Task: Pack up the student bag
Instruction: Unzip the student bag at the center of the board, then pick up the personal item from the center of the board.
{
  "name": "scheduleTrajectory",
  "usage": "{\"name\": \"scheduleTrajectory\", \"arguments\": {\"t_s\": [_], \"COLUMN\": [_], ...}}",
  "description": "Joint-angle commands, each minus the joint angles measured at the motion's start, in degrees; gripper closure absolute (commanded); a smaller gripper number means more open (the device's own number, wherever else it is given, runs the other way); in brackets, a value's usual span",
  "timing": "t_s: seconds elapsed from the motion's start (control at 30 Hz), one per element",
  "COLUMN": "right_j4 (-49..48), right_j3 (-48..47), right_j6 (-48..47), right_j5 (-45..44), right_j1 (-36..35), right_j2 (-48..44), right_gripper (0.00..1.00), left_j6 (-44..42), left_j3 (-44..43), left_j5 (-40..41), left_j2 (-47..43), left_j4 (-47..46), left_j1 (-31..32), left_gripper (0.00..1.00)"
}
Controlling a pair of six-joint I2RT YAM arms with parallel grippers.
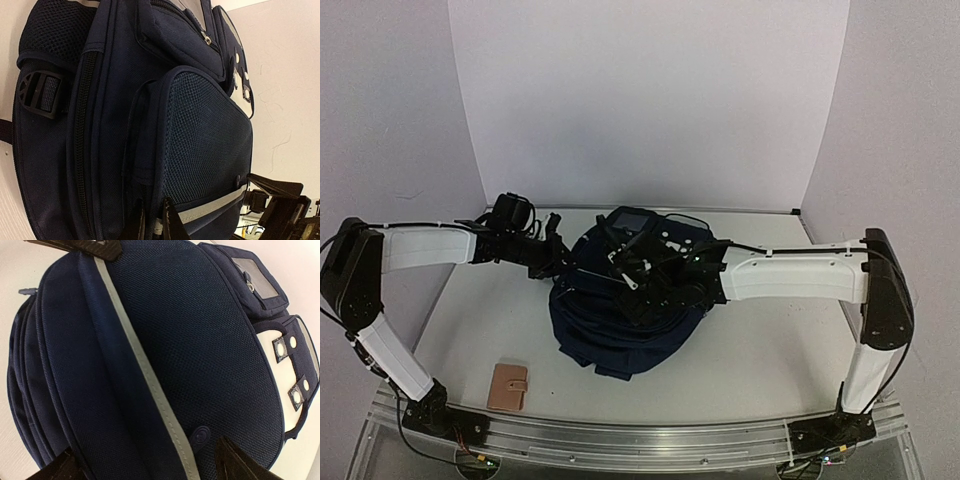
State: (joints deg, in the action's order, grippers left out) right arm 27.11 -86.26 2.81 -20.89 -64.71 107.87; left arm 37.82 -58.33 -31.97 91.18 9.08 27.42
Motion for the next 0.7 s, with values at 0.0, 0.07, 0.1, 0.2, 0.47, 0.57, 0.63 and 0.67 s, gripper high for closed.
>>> {"name": "scheduleTrajectory", "arguments": {"t_s": [0.0, 0.07, 0.1, 0.2, 0.47, 0.57, 0.63, 0.67], "right_j4": [0.75, 0.73, 0.76, 0.73, 0.74, 0.59, 0.39, 0.13], "right_j3": [-2.9, -3.27, -3.6, -4.34, -5.23, -5.41, -5.57, -5.58], "right_j6": [-0.59, -0.29, -0.06, 0.78, 4.99, 7.45, 8.92, 9.51], "right_j5": [-4.87, -5.04, -5.07, -5.32, -6.42, -6.53, -6.77, -6.75], "right_j1": [0.95, 1.06, 1.07, 1.11, 1.79, 2.23, 2.59, 2.77], "right_j2": [0.53, 0.15, -0.08, -0.94, -1.43, -1.01, -0.56, -0.27], "right_gripper": [0.32, 0.41, 0.45, 0.6, 1.0, 1.0, 1.0, 1.0], "left_j6": [-2.09, -2.49, -2.73, -3.59, -1.25, 3.77, 7.47, 9.31], "left_j3": [-4.14, -4.53, -4.76, -5.21, -0.47, 5.52, 9.44, 11.71], "left_j5": [-3.15, -2.76, -2.51, -0.98, 11.85, 19.69, 23.8, 24.86], "left_j2": [-0.12, 0.12, 0.18, 0.22, -5.51, -10.87, -14.38, -16.21], "left_j4": [-0.94, -0.28, 0.12, 1.73, 7.67, 12.36, 15.55, 16.94], "left_j1": [0.07, 0.03, 0.01, 0.0, 0.0, 0.04, 0.01, 0.09], "left_gripper": [1.0, 1.0, 1.0, 1.0, 0.61, 0.38, 0.31, 0.29]}}
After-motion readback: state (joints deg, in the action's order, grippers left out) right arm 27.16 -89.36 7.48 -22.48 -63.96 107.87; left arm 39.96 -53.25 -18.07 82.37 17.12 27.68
